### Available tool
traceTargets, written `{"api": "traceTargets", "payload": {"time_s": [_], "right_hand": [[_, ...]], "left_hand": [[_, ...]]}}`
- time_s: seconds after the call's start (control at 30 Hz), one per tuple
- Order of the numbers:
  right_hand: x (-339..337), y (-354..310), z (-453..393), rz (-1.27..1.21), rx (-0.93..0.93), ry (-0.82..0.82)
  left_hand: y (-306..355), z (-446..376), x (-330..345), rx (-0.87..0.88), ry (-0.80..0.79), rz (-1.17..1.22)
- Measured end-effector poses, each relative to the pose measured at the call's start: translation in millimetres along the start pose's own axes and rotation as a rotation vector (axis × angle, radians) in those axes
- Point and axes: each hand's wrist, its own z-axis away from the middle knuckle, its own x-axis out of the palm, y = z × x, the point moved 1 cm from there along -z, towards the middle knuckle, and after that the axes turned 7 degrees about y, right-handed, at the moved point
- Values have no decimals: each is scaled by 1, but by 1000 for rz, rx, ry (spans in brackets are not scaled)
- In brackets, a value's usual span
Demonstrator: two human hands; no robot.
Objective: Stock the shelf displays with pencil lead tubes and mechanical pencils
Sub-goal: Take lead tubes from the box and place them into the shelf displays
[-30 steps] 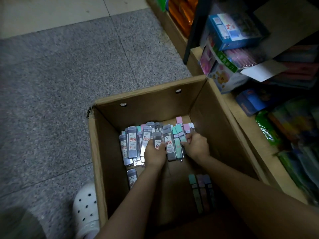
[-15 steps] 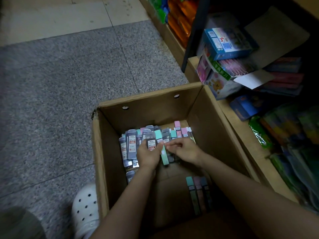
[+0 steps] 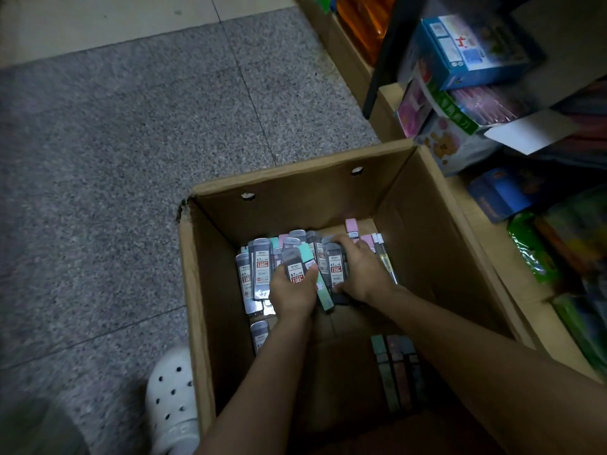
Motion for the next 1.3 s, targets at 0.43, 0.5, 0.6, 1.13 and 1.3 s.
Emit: {"api": "traceTargets", "payload": {"time_s": [0.43, 0.5, 0.6, 1.13, 1.3], "right_hand": [[-86, -3, 78, -465, 57, 367], [-116, -12, 96, -512, 45, 427], [-165, -23, 125, -463, -3, 520], [-389, -38, 276, -209, -83, 1064], [-444, -32, 287, -134, -35, 1190]], "left_hand": [[78, 67, -16, 338, -315, -169], [103, 86, -19, 408, -411, -198], [148, 124, -22, 579, -557, -315], [261, 315, 5, 847, -994, -151], [278, 323, 23, 815, -1021, -58]]}}
